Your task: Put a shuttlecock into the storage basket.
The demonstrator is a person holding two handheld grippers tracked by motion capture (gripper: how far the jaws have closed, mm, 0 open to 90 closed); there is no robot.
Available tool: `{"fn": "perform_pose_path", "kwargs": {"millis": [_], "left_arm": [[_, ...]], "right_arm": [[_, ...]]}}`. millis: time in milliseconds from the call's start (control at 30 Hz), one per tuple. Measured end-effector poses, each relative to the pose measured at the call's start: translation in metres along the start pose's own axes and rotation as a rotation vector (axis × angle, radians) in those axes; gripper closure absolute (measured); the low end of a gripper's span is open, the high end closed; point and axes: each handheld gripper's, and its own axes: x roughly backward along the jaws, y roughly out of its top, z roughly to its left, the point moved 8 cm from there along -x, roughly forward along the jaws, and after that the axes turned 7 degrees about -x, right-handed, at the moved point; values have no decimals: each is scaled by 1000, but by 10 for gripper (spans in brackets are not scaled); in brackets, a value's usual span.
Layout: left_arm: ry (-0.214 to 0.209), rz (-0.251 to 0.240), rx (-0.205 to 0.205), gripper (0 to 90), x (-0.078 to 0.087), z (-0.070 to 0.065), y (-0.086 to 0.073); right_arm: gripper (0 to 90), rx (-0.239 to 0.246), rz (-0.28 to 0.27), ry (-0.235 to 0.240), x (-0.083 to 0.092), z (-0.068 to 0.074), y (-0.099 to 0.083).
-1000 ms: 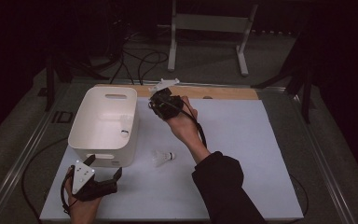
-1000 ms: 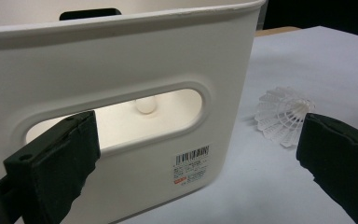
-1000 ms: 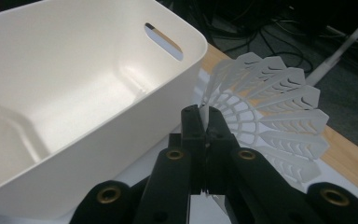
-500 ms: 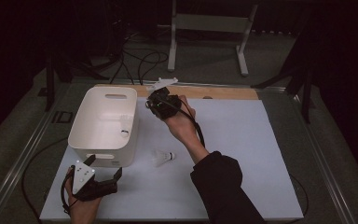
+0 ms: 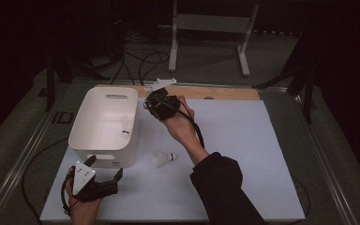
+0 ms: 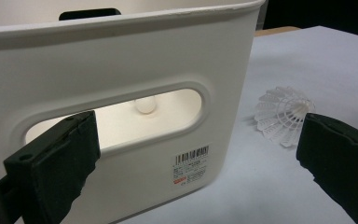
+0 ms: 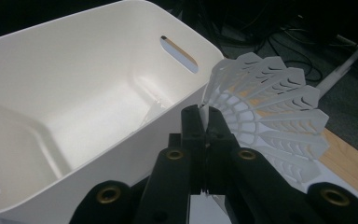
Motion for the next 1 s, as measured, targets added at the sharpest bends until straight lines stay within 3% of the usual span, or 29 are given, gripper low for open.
{"fn": "perform_pose_path", "kwargs": {"millis": [1000], "left_arm": [[-1, 0, 0, 0, 0, 0, 0]], "right_arm": [[891, 48, -16, 42, 0, 24, 6]]}}
